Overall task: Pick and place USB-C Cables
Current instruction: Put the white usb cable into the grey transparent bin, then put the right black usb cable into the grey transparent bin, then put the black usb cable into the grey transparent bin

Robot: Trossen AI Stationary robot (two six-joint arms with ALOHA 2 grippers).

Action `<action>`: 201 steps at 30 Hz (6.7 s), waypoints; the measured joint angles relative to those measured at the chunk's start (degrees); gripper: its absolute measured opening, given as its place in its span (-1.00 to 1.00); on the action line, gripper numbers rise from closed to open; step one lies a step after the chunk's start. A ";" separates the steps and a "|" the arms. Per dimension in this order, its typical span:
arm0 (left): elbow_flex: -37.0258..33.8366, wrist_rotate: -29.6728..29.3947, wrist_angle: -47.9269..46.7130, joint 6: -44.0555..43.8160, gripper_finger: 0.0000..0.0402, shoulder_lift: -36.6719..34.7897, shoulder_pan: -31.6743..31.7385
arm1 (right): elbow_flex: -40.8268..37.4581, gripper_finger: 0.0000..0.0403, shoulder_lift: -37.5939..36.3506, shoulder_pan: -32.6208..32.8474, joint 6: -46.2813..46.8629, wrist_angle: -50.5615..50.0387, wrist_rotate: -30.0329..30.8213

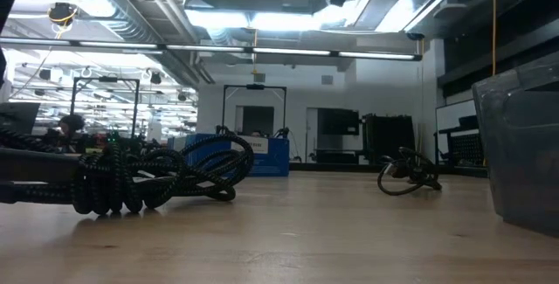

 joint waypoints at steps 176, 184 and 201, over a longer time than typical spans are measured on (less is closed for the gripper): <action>-30.47 -28.48 -28.48 -23.69 -0.33 -36.41 -5.92 | 10.43 -0.73 6.95 -25.26 -52.76 -20.33 -0.56; -30.47 -28.46 -28.42 -23.69 -0.33 -36.41 -5.92 | 12.83 -0.70 6.58 -12.44 -38.52 -5.98 -1.64; -30.47 -28.41 -27.69 -24.05 -0.33 -36.40 -5.92 | 11.69 -0.19 9.09 -10.62 -26.00 -9.19 -1.48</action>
